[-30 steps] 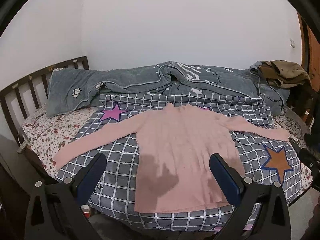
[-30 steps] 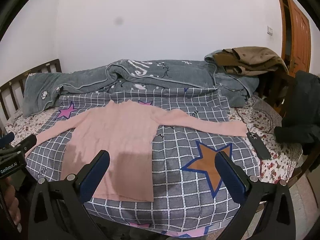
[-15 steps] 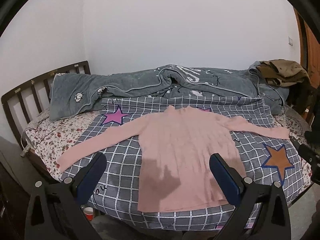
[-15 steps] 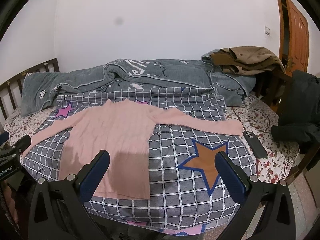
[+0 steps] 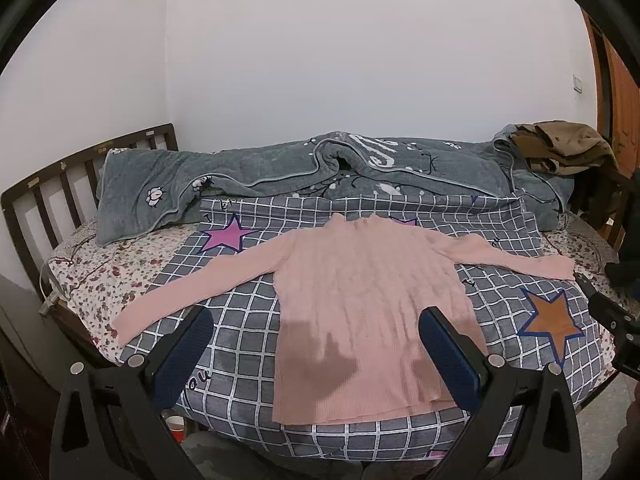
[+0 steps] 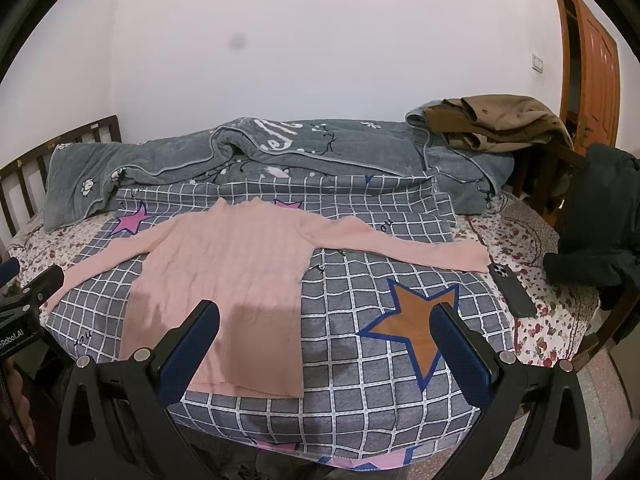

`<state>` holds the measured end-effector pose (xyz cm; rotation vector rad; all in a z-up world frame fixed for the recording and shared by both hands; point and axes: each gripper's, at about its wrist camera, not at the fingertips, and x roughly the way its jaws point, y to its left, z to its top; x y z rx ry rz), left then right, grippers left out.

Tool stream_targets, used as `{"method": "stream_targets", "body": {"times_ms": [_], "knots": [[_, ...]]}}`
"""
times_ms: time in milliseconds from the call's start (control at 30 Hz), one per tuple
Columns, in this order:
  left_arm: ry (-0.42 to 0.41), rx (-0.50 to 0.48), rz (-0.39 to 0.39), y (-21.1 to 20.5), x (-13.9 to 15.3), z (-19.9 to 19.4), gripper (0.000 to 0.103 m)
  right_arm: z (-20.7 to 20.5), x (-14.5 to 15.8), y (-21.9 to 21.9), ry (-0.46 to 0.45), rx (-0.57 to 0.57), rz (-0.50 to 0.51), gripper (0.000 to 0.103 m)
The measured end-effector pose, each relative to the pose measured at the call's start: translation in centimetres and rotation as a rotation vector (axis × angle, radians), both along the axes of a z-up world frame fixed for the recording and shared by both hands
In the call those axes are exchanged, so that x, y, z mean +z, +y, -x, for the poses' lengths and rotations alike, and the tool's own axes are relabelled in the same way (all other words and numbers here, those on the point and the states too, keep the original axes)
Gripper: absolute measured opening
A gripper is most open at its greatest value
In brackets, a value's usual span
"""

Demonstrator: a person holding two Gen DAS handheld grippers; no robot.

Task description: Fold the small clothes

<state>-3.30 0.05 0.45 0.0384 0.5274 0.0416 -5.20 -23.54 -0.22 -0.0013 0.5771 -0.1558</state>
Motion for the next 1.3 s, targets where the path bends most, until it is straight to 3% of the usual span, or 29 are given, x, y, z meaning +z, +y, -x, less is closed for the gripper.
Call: {"method": "stream_targets", "body": {"times_ms": [1033, 1300], "knots": [[-0.007, -0.015, 0.024, 0.25, 0.30, 0.14, 0.103, 0.33, -0.36, 0.72, -0.008, 0.024, -0.013, 0.103], [-0.044, -0.018, 0.025, 0.56, 0.52, -0.23, 0.103, 0.22, -0.60, 0.86, -0.008, 0.045, -0.029, 0.103]]}}
